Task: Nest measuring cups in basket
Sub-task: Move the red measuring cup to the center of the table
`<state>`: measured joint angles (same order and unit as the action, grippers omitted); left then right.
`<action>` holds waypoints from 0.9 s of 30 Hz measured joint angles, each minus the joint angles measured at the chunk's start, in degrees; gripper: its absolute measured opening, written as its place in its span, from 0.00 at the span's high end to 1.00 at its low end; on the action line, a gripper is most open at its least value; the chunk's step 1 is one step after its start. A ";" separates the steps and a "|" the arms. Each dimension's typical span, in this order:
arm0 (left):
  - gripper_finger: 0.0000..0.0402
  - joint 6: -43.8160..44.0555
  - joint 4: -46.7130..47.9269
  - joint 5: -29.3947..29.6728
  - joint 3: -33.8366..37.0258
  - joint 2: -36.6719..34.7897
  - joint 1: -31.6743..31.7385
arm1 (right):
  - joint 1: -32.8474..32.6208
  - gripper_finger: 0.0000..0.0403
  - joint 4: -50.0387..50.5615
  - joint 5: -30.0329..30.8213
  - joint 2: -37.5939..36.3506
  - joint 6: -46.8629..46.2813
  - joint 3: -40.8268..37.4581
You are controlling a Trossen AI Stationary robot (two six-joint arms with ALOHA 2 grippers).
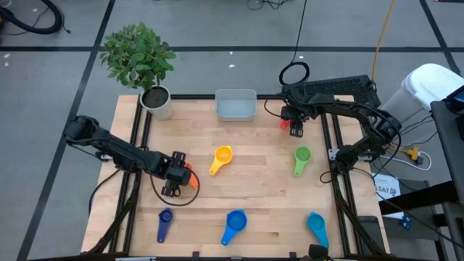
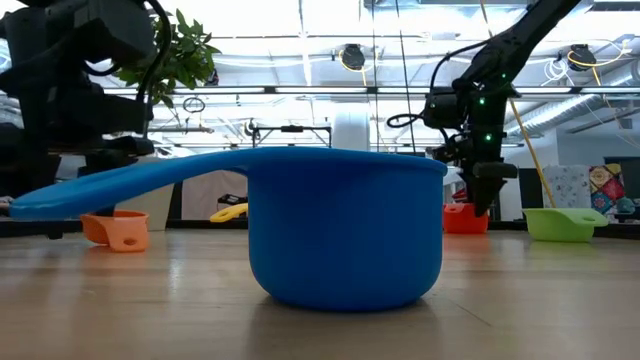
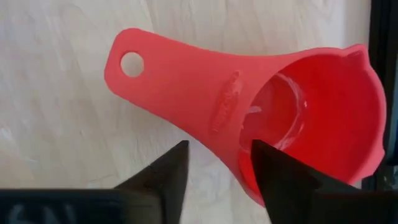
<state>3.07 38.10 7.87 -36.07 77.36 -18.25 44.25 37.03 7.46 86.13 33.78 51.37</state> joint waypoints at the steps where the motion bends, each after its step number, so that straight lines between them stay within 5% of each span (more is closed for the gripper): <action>1: 0.37 -0.02 0.14 0.27 0.01 -0.37 -0.01 | 0.00 0.68 0.02 -0.01 0.00 0.00 0.00; 6: 0.33 0.13 0.56 1.38 -0.01 -2.20 -0.01 | -0.09 0.96 2.55 -0.31 0.00 0.83 0.00; 14: 0.36 0.47 2.40 1.71 -0.03 -3.34 -0.01 | -4.25 0.99 5.73 -1.65 -0.99 -1.68 0.02; 27: 0.34 -0.18 2.71 3.01 -0.03 -3.60 -0.01 | -30.35 1.00 2.50 -2.04 -1.33 -15.60 1.33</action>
<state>2.89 40.82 10.88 -36.10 73.76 -18.26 13.90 39.53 5.43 84.79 18.18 52.71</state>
